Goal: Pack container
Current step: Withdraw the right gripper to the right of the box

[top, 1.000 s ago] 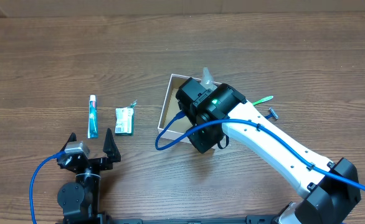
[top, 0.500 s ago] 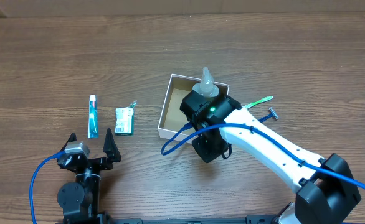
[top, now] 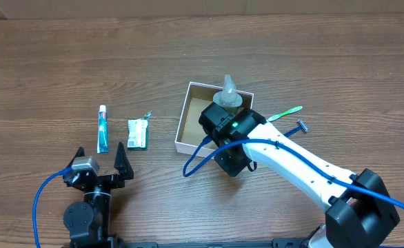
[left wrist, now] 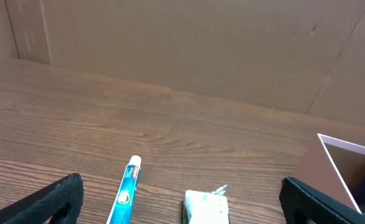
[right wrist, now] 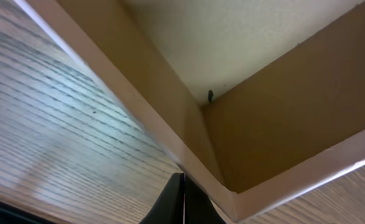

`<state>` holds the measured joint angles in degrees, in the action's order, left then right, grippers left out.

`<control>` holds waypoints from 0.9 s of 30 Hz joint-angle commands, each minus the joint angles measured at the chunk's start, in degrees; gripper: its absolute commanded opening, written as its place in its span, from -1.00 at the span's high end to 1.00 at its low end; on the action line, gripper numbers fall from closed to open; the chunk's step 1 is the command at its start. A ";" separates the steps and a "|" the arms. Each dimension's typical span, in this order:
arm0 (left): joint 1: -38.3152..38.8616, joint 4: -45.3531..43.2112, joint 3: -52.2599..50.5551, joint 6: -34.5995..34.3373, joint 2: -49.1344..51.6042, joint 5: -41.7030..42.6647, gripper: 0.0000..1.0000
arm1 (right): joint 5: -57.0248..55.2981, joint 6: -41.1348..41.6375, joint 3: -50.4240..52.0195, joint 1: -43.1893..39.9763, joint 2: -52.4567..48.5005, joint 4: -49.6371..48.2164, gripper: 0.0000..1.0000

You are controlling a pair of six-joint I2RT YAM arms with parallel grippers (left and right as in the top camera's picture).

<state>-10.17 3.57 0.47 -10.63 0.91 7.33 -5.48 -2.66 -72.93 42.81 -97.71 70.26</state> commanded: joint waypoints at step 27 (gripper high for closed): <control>-0.28 0.07 -0.17 -0.92 -0.59 0.83 -1.00 | -10.45 -3.19 0.09 -0.79 1.51 -7.26 0.92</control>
<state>-10.17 3.57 0.47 -10.63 0.91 7.33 -19.07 -4.49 -72.73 42.65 -97.71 63.57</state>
